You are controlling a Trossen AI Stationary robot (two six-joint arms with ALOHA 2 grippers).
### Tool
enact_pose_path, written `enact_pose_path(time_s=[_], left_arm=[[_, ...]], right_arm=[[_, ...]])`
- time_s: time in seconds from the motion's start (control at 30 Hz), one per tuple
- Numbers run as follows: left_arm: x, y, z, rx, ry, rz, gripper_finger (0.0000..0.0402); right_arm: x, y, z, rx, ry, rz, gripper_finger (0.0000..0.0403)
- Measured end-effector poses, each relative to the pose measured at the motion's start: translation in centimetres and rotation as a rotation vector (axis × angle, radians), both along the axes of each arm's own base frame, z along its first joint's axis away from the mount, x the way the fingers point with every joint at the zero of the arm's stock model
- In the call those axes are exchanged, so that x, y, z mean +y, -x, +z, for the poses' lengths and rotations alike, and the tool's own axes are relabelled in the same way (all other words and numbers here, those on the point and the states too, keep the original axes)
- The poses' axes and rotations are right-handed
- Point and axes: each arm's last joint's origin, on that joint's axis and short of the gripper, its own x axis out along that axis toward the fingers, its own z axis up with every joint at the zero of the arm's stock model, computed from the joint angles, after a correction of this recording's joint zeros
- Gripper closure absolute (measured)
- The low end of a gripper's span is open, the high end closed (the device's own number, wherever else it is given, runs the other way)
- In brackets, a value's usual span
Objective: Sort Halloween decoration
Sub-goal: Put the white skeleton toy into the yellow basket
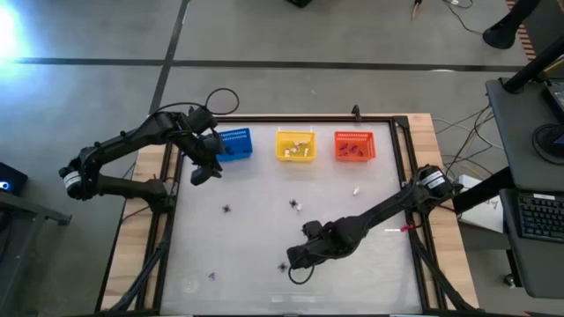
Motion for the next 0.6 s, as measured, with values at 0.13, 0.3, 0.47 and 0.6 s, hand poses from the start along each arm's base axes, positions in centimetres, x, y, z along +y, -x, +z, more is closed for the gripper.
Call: enact_pose_path(time_s=[0.13,0.3,0.47,0.6], left_arm=[[0.01,-0.01,-0.01,0.001,0.0,0.0,0.029],[0.02,-0.02,-0.02,0.001,0.001,0.001,0.029],[0.01,-0.02,-0.02,0.006,0.01,0.016,0.029],[0.01,-0.02,-0.02,0.007,0.012,0.02,0.029]], right_arm=[[0.0,-0.05,0.01,-0.011,0.014,0.0,0.0321],[0.0,-0.09,0.03,-0.036,0.059,0.052,0.0321],[-0.02,-0.19,0.07,-0.038,0.039,0.013,0.0321],[0.0,-0.19,0.08,-0.035,0.03,0.01,0.0321]])
